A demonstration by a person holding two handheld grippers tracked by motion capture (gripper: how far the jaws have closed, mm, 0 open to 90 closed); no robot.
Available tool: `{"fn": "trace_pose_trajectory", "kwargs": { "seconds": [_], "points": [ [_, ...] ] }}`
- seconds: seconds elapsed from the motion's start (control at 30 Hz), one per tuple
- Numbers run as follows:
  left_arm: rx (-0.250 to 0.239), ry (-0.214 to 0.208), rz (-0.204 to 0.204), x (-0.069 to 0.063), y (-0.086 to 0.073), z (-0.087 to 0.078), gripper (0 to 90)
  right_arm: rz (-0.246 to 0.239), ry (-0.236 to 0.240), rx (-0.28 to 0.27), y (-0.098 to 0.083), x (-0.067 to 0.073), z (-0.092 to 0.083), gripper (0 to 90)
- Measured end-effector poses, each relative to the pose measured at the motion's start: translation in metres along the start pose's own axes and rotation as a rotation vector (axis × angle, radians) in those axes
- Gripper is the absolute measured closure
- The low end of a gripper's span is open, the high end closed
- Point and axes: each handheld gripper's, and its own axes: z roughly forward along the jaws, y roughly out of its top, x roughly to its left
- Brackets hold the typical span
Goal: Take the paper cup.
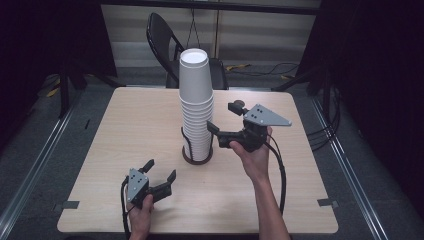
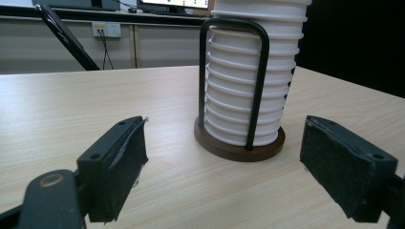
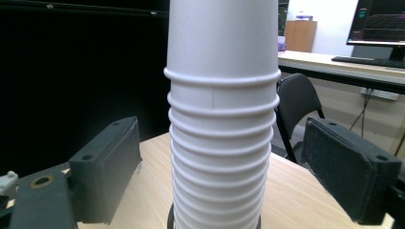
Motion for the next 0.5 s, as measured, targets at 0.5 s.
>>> {"fn": "trace_pose_trajectory", "kwargs": {
  "seconds": [0.5],
  "points": [
    [0.0, -0.001, -0.002, 0.0, 0.0, 0.0, 15.9, -0.001, 0.037, -0.028, 0.034, -0.006, 0.023, 13.1]
  ]
}}
